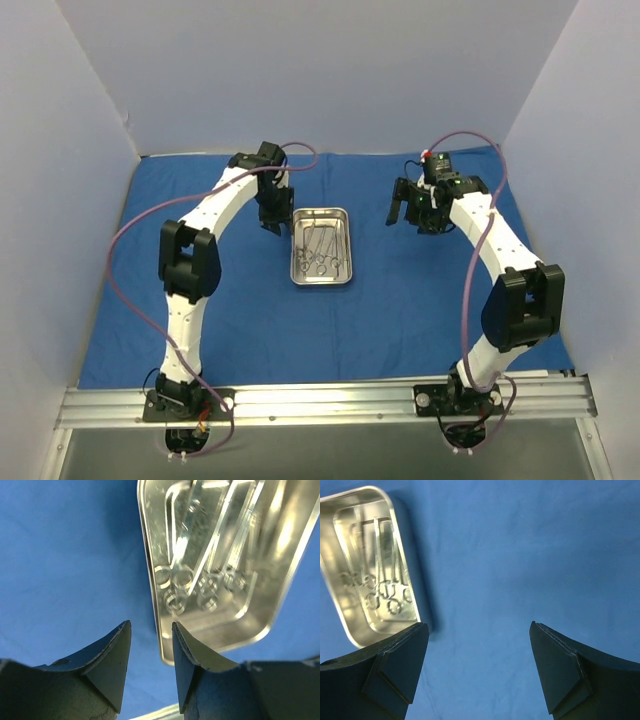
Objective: Open and lay out the surgical kit
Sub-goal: Move the container from the surgical kit.
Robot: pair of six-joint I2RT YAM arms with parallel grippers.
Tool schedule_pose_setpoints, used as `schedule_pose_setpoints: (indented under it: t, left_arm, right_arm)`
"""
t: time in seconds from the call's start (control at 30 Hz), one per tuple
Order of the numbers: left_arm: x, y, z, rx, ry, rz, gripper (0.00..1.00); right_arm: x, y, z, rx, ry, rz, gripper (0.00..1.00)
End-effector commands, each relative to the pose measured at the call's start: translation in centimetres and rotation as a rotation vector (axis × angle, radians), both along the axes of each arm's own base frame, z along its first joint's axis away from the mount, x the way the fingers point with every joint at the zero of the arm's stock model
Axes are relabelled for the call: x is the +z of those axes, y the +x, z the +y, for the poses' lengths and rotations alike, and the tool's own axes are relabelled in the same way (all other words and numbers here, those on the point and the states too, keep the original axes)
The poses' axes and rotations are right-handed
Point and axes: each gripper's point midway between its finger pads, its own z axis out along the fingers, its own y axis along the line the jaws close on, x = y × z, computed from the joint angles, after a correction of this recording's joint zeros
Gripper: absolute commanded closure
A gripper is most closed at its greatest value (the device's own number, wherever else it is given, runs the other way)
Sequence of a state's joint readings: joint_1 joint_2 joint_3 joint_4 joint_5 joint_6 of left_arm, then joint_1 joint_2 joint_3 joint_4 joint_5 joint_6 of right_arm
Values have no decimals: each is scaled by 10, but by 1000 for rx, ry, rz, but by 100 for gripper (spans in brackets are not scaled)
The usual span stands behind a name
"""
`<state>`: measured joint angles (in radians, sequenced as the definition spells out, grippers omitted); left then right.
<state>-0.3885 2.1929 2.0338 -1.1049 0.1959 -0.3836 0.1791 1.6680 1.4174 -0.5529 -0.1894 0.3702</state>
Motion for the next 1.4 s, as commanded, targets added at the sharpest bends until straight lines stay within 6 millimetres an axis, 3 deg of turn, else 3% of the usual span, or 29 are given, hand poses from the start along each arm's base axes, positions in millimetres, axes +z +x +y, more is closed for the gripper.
schedule_pose_setpoints:
  t: [0.0, 0.23, 0.4, 0.63, 0.73, 0.77, 0.87, 1.0, 1.1, 1.17, 1.23, 1.27, 1.37]
  left_arm:
    - [-9, 13, 1, 10, 87, -25, 53]
    - [-24, 12, -14, -36, 107, -19, 53]
    - [-41, 14, -10, -33, 149, 8, 53]
    - [-54, 18, -9, -50, 178, 32, 56]
    - [-56, 22, -9, -50, 176, 26, 65]
    - [-55, 21, -9, -52, 176, 28, 77]
    - [-48, 24, -6, -49, 186, 12, 97]
    - [-23, 31, 3, -35, 189, -47, 98]
    - [3, 39, 25, -4, 227, -114, 98]
    - [17, 43, 54, 60, 237, -119, 98]
    - [18, 43, 81, 106, 259, -108, 98]
    - [28, 48, 102, 140, 274, -137, 98]
    - [31, 52, 155, 175, 366, -155, 98]
  right_arm:
    - [32, -12, -5, 19, -17, -88, 16]
    - [33, -22, -13, 10, -20, -97, 16]
    - [39, -21, -15, 5, -15, -119, 16]
    - [33, -23, -19, -2, -18, -104, 16]
    - [34, -21, -20, -4, -17, -109, 16]
    - [33, -21, -21, -6, -18, -104, 16]
    - [33, -20, -21, -7, -17, -103, 16]
    - [33, -17, -20, -7, -10, -105, 16]
    - [31, -16, -19, -5, -7, -96, 16]
    - [29, -15, -17, -1, -2, -91, 16]
    - [29, -14, -16, 0, 5, -88, 16]
    - [27, -13, -15, 4, 9, -83, 16]
    - [25, -11, -11, 12, 21, -73, 16]
